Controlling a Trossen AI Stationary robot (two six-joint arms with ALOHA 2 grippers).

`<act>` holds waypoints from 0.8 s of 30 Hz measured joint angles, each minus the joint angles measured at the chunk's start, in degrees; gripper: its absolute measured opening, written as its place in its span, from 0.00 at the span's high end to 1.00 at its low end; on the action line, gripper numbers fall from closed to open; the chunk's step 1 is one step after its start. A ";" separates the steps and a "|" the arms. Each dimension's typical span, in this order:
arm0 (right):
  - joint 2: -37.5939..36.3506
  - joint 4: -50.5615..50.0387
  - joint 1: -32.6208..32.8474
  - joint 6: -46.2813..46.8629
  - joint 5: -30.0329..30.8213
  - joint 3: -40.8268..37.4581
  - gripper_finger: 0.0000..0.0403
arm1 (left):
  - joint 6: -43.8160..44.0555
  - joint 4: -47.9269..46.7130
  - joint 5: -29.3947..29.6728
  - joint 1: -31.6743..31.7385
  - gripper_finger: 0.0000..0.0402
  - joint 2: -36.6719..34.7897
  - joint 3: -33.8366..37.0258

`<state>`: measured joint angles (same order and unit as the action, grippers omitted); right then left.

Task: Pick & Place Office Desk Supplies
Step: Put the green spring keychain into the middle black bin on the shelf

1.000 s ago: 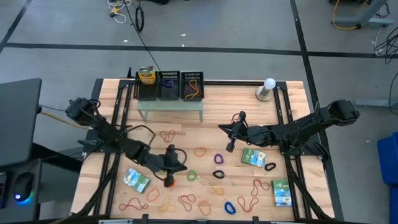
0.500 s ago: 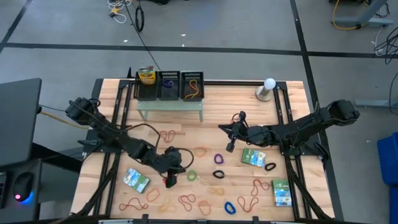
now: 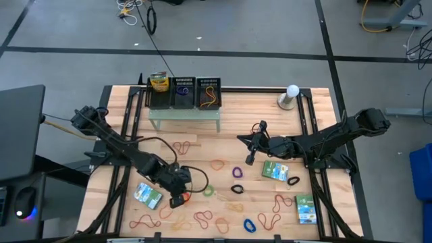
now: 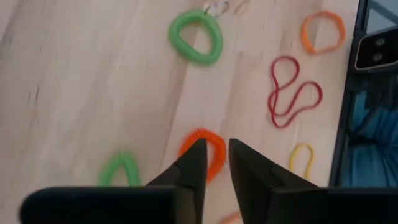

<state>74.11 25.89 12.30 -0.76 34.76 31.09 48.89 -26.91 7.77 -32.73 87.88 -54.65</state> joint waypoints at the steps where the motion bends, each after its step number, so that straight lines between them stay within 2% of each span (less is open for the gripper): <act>1: 0.00 0.00 0.00 0.01 0.06 0.00 0.94 | 0.98 -0.56 -0.37 -0.02 0.78 0.00 -0.29; 4: 0.00 -0.01 0.00 0.03 0.09 0.00 0.94 | 4.47 -0.42 -3.96 0.38 0.73 0.42 -0.38; 8: 0.00 -0.02 0.00 0.05 0.09 0.00 0.94 | 3.40 4.17 -6.70 1.57 0.73 3.96 -0.31; 11: 0.02 -0.02 0.01 -0.06 0.09 0.00 0.94 | 1.09 12.63 -8.95 2.75 0.75 6.42 -0.33; 14: 0.02 -0.34 0.02 -0.11 0.07 0.00 0.94 | 2.45 15.89 -12.67 3.98 0.80 7.39 -0.38; 17: 0.02 -0.40 0.00 -0.11 0.05 0.02 0.94 | 5.42 12.64 -14.09 4.28 0.88 7.37 -0.78; 20: 0.02 -0.55 0.02 -0.08 0.05 0.02 0.94 | 7.40 4.11 -13.37 3.35 0.96 7.37 -3.26; 24: 0.02 -0.61 0.01 -0.06 0.03 0.02 0.94 | 3.36 -6.52 -13.42 1.79 0.96 7.37 -6.56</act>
<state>74.13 25.28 12.31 -0.82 34.79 31.11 52.25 -33.42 -5.65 -30.94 95.24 -61.21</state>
